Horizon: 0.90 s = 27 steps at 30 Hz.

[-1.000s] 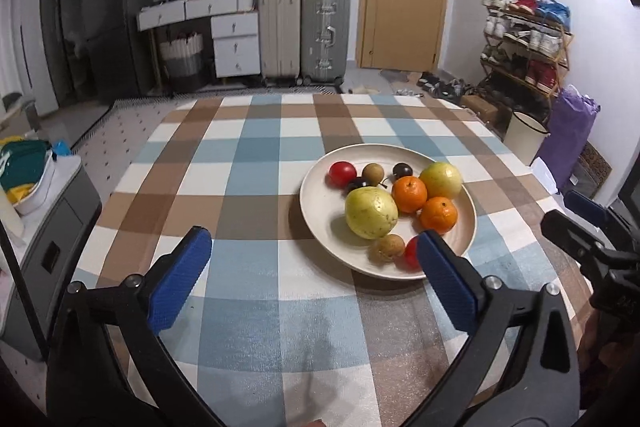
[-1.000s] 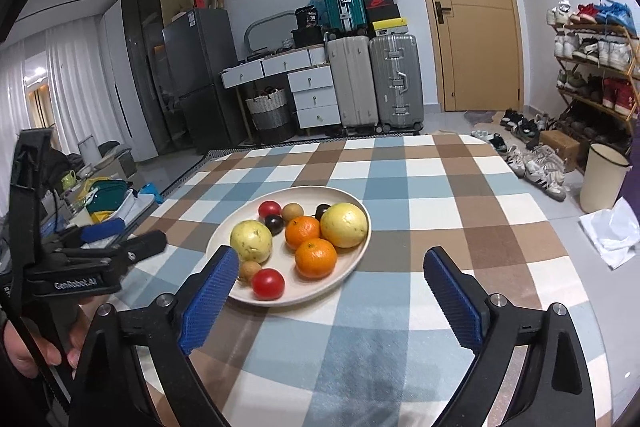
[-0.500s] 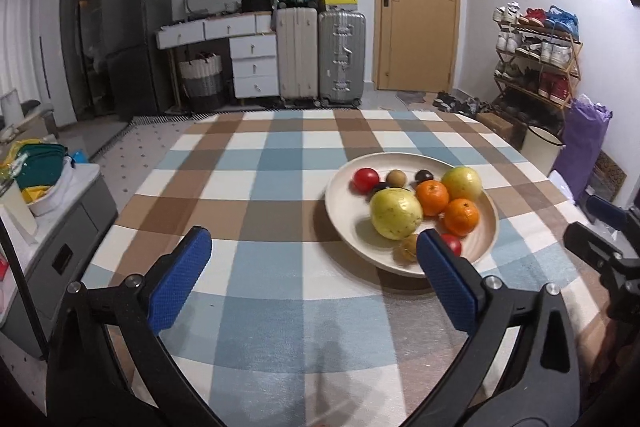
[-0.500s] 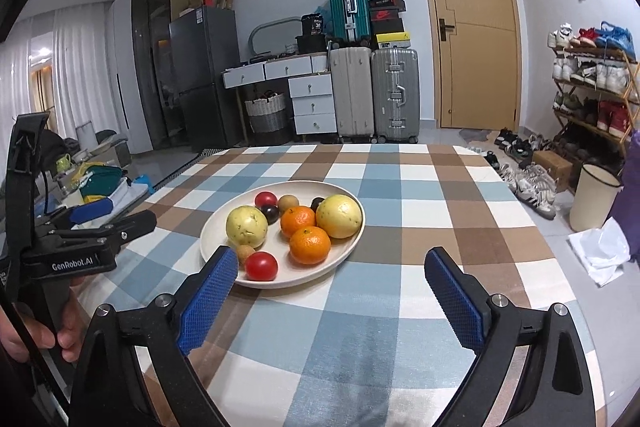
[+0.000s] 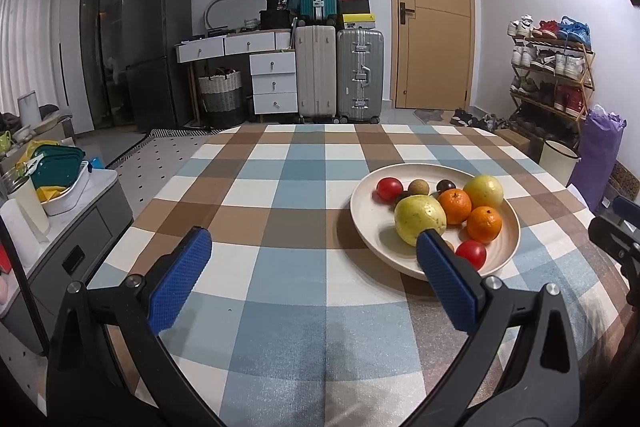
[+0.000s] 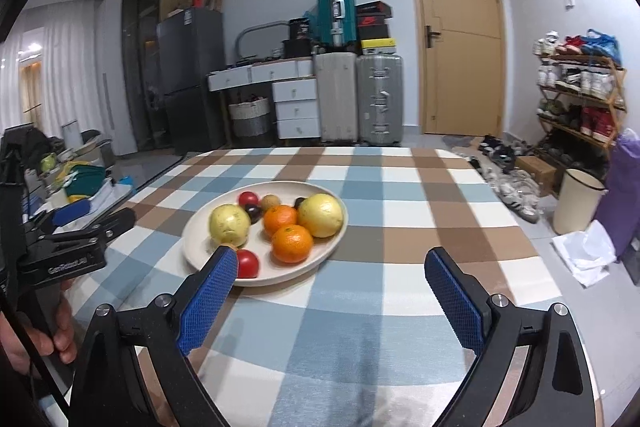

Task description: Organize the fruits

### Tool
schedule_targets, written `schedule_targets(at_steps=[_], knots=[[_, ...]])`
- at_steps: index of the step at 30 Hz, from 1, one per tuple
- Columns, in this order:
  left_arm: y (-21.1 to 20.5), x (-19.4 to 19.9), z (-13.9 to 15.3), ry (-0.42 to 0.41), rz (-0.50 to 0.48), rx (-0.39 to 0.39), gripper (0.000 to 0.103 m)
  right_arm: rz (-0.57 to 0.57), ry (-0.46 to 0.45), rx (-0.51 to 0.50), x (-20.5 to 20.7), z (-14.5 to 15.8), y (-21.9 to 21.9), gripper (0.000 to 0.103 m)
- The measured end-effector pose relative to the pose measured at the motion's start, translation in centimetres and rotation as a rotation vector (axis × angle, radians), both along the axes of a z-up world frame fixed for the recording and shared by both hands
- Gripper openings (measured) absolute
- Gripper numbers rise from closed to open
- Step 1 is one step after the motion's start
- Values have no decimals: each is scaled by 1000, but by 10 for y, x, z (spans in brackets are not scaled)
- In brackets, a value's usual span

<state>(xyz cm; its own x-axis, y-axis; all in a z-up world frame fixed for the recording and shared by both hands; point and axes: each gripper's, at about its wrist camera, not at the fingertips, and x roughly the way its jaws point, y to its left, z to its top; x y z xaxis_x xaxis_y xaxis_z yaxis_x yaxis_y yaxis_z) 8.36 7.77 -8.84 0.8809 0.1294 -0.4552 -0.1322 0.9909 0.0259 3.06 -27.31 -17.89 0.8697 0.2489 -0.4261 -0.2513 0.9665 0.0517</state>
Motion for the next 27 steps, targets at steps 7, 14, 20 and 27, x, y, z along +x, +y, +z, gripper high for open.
schedule_targets(at_steps=[7,14,20,27], knots=[[-6,-17,7,-100,4,35,102,5,-75,-10,-12,5,2,102],[-7,-19,9,-98,11,32,102,-2,-86,-18,-13,5,2,103],[-7,-19,10,-97,7,38,102,-5,-82,-17,-12,4,2,103],[-8,-20,10,-97,14,38,102,-5,-81,-16,-12,4,2,103]])
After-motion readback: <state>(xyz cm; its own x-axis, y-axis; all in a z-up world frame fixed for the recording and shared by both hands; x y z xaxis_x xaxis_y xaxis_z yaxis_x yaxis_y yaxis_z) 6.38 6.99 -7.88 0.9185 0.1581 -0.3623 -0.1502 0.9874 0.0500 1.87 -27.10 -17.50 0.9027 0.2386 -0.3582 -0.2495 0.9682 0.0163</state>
